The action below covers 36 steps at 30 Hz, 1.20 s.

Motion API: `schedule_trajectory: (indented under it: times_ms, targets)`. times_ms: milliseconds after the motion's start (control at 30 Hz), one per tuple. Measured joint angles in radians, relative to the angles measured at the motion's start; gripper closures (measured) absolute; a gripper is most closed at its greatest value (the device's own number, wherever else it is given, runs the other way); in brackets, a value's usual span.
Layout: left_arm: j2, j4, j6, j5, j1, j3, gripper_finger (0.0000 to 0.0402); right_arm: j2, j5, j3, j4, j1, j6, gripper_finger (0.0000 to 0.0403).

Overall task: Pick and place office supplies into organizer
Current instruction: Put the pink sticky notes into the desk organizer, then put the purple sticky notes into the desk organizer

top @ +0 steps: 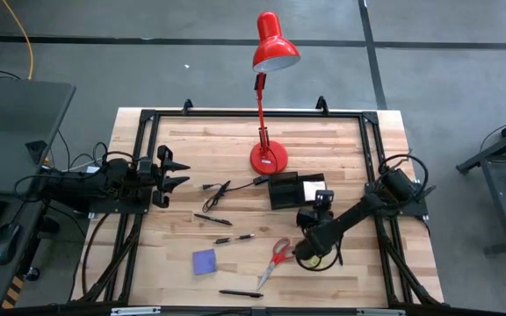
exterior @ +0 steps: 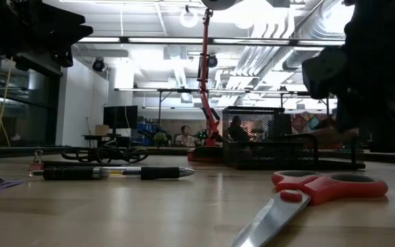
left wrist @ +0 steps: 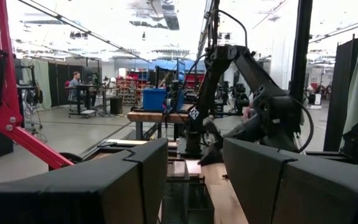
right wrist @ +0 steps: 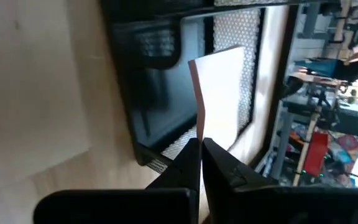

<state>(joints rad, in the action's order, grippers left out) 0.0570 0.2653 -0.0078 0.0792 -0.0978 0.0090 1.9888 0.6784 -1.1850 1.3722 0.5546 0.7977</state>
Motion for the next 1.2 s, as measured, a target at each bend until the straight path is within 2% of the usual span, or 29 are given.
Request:
schedule_trajectory:
  times_ms: [400, 567, 800, 900, 1033, 1200]
  targets:
    - [0.000, 0.000, -0.003, 0.000, 0.000, 0.000, 0.0257, 0.000, 0.029, 0.023, -0.075, -0.011, -0.063, 0.0391]
    - [0.000, 0.000, -0.003, 0.000, 0.000, 0.000, 0.0257, 0.000, 0.033, 0.023, -0.091, -0.013, -0.058, 0.0352]
    - [0.000, -0.004, 0.000, 0.000, 0.000, 0.000, 0.0257, 0.000, 0.113, 0.023, -0.088, -0.013, -0.030, 0.0275]
    - [0.000, -0.004, 0.000, 0.000, 0.000, 0.000, 0.0257, 0.000, 0.083, 0.023, -0.085, -0.013, -0.036, 0.0250]
    - [0.000, -0.006, 0.000, 0.000, 0.000, 0.000, 0.0257, 0.000, 0.050, 0.019, -0.059, -0.013, -0.011, 0.0227]
    - [0.000, -0.007, 0.000, 0.000, 0.000, 0.000, 0.0257, 0.000, 0.058, -0.042, 0.040, -0.010, 0.085, 0.0218]
